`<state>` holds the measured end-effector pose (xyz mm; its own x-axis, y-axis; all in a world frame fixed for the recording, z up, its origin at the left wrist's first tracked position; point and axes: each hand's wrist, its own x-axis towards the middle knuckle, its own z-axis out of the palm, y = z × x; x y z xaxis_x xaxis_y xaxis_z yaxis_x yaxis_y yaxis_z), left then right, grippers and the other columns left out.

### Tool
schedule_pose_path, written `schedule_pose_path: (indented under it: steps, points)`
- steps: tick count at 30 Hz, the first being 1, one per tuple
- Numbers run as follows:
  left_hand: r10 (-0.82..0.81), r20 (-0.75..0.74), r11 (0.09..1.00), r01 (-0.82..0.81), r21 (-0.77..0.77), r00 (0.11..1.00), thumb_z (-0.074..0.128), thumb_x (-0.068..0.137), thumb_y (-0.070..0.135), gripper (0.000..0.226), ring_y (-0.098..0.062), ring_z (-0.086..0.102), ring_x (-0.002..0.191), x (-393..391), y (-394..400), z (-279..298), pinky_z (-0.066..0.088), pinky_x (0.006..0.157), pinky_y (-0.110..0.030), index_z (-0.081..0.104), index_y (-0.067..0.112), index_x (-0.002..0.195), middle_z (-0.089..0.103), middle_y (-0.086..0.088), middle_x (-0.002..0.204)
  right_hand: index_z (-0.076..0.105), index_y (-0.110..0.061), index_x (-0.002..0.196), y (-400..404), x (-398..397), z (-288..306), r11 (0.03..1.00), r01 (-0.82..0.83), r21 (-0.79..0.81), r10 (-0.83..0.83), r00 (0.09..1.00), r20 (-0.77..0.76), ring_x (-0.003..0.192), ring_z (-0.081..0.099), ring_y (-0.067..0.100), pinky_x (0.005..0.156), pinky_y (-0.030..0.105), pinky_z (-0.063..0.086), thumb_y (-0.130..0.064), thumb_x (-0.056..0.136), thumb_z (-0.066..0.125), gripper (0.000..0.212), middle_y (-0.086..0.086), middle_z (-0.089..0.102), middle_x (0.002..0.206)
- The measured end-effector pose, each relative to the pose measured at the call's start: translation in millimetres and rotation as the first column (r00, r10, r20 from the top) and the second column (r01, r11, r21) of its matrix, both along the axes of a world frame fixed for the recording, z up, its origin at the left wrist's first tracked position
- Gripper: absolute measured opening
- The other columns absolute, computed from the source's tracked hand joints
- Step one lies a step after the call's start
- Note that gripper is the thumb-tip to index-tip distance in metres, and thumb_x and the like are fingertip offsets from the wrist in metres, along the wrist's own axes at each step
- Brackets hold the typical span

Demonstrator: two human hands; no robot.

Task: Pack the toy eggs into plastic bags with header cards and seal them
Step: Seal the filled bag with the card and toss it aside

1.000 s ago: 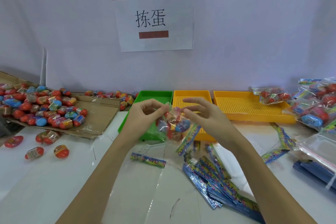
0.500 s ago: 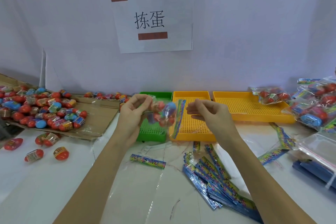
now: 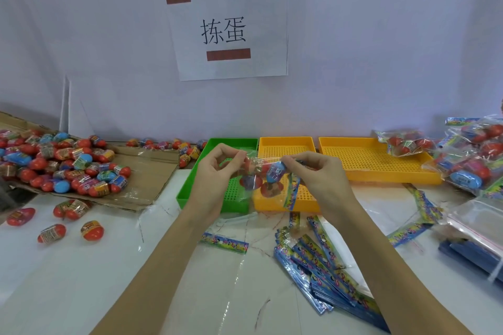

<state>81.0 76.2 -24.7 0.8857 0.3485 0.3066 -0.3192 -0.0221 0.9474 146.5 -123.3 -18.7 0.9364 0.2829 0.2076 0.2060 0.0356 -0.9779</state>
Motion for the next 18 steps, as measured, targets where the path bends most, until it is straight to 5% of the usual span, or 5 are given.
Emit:
schedule_pose_path:
  steps: [4,7,10,15,18]
  points:
    - [-0.139,-0.092,0.981,0.125,-0.147,0.986,0.055,0.103,0.009,0.012,-0.015,0.068,0.08,1,-7,0,0.056,0.076,-0.029,0.064,0.007,0.096,0.07,0.001,0.084,0.079,-0.013,0.093,0,-1,0,1.0,0.009,0.018,-0.008,0.999,-0.038,0.087,0.073,0.014,0.068,0.019,0.056,-0.029,0.092,0.076,0.017,0.003,0.078,0.088]
    - [-0.113,-0.12,0.992,0.106,-0.065,0.986,0.066,0.096,0.03,0.024,-0.017,0.069,0.084,1,-10,-2,0.058,0.079,-0.027,0.073,0.007,0.101,0.073,-0.002,0.089,0.078,-0.012,0.094,-1,-2,2,0.998,0.002,0.063,0.002,0.998,-0.069,0.082,0.076,0.013,0.067,0.022,0.061,-0.027,0.092,0.076,0.015,0.0,0.079,0.084]
    - [-0.077,-0.132,0.996,0.082,0.034,0.988,0.08,0.081,0.032,0.014,-0.011,0.067,0.078,-1,-11,-5,0.056,0.077,-0.024,0.077,0.019,0.081,0.073,-0.003,0.081,0.078,-0.012,0.097,0,-3,3,0.998,-0.006,0.06,0.012,0.995,-0.102,0.084,0.077,0.017,0.068,0.029,0.063,-0.029,0.092,0.076,0.018,0.001,0.079,0.086]
    - [-0.051,-0.075,0.969,0.031,-0.244,0.996,0.077,0.081,0.019,0.013,-0.012,0.064,0.074,0,-4,-3,0.055,0.068,-0.023,0.067,0.011,0.084,0.07,-0.002,0.079,0.067,-0.027,0.119,-4,1,3,0.979,-0.201,0.037,0.204,0.968,-0.148,0.099,0.076,0.015,0.083,0.034,0.063,-0.042,0.091,0.074,0.032,-0.002,0.079,0.103]
    - [-0.051,-0.066,0.977,0.036,-0.212,0.997,0.077,0.083,0.018,0.014,-0.014,0.066,0.074,-2,3,3,0.056,0.07,-0.024,0.066,0.01,0.086,0.07,-0.005,0.081,0.07,-0.014,0.115,-1,-2,0,0.962,-0.273,0.006,0.27,0.952,-0.147,0.096,0.077,0.022,0.077,0.028,0.063,-0.033,0.095,0.073,0.028,0.006,0.08,0.099]
